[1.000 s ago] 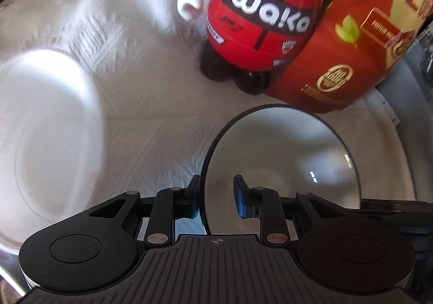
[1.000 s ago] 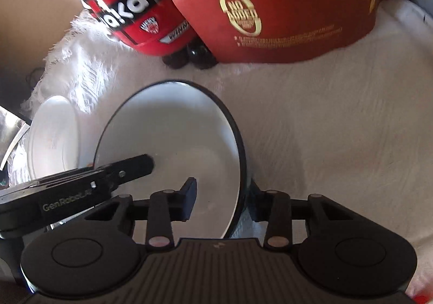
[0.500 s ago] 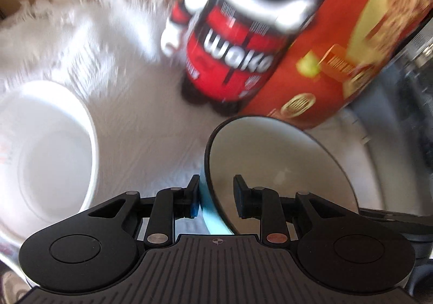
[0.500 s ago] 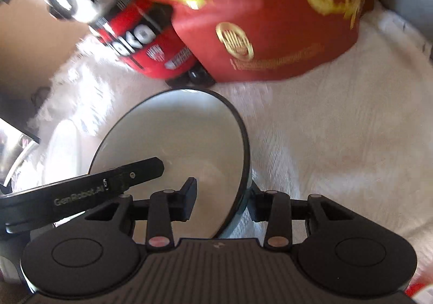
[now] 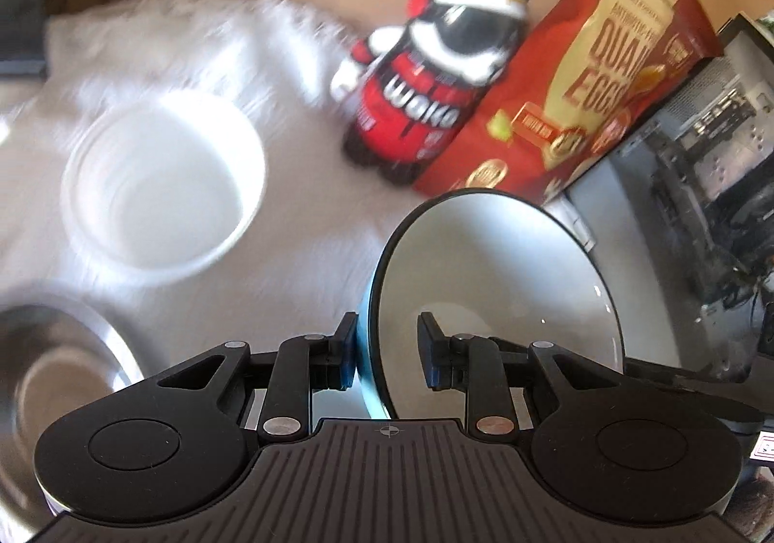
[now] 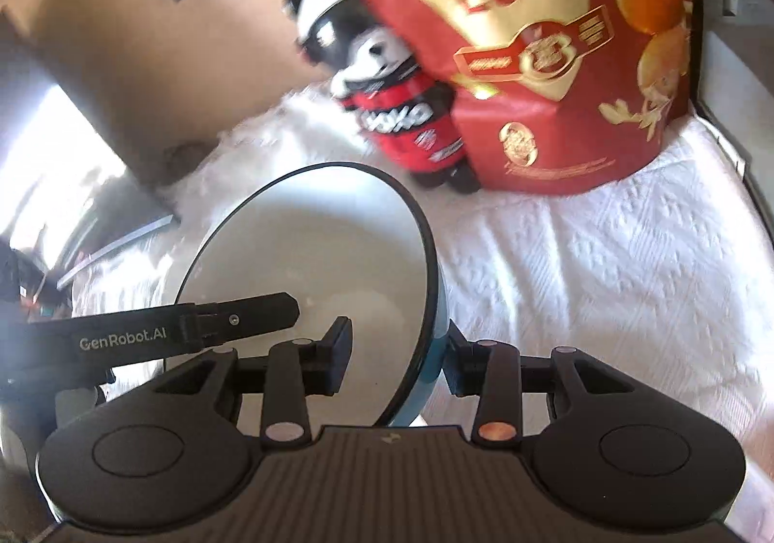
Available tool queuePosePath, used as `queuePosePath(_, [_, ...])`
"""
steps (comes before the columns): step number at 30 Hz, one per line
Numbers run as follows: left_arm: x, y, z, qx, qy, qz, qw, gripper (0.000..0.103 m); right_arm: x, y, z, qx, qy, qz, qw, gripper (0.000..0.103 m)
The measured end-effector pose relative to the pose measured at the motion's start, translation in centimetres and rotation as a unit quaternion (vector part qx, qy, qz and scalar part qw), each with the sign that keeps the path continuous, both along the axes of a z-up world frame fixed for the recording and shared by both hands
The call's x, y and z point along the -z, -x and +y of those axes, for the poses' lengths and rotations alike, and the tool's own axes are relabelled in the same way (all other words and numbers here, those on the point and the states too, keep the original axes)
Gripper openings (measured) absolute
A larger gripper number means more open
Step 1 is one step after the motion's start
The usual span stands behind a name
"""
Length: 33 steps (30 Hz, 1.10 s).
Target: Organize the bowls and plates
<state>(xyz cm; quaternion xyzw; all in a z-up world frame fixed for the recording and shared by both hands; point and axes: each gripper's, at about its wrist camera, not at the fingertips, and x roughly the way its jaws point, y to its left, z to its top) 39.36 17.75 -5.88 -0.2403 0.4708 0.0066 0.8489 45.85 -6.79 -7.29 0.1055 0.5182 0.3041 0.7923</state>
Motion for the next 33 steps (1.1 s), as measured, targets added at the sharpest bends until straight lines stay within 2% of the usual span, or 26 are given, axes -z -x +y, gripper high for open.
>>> queuePosePath(5, [2.0,3.9,0.0,-0.015,0.002,0.029,0.9995,0.028,1.8,2.9,0.8,-0.028,0.004,0.027,0.999,0.039])
queuePosePath(13, [5.0,6.4,0.2,-0.038,0.003,0.056,0.9977,0.028,5.3,6.0,1.8,-0.046,0.026,0.058,0.997,0.039])
queuePosePath(20, [5.4,7.1,0.2,-0.041,0.002,0.048,0.998,0.027,6.2,6.8,2.1,-0.052,0.039,0.049,0.997,0.039])
queuePosePath(33, [5.1,7.3,0.7,-0.054,0.01,0.043,0.9976,0.025,6.3,6.5,2.0,-0.057,0.032,0.044,0.997,0.039])
